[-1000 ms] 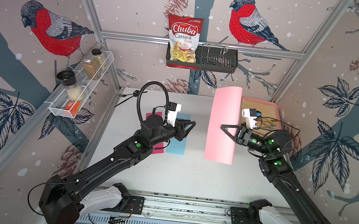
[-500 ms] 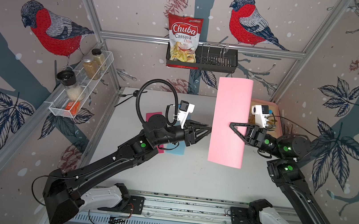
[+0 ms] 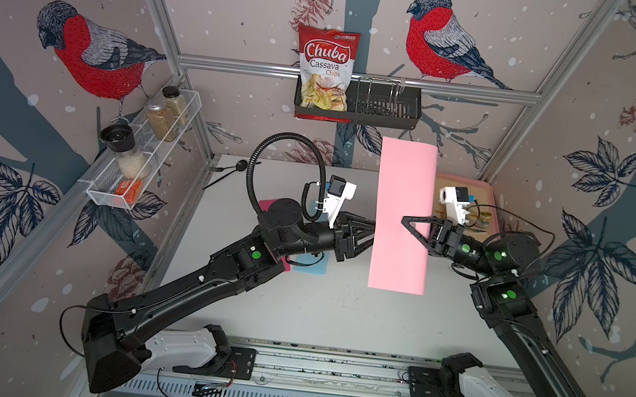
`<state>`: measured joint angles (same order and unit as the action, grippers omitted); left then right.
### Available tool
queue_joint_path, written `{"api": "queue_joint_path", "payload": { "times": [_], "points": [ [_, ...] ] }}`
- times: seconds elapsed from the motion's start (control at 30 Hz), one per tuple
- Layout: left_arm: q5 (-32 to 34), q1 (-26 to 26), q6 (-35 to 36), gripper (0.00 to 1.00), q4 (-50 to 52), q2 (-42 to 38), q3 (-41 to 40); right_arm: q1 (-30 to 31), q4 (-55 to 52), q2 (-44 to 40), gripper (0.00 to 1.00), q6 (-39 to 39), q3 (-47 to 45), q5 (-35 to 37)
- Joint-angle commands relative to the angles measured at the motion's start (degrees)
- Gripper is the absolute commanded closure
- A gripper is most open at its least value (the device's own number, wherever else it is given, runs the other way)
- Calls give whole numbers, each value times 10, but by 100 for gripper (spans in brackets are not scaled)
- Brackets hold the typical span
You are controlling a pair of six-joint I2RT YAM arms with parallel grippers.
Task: Fold the rectangular paper in half along the long edge
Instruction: Fold the paper.
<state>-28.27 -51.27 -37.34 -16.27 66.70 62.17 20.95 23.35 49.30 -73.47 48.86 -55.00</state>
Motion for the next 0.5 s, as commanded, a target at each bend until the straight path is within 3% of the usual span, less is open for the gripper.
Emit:
{"api": "queue_joint_path", "payload": {
  "times": [0.0,0.23,0.47],
  "points": [
    [6,-8,25,59,18,10,14,0,13,1,62,6,7,0],
    [16,-19,38,53,39,23,30,0,11,1,62,7,11,0],
    [12,-25,45,57,48,36,41,2,21,6,62,7,8,3]
  ]
}}
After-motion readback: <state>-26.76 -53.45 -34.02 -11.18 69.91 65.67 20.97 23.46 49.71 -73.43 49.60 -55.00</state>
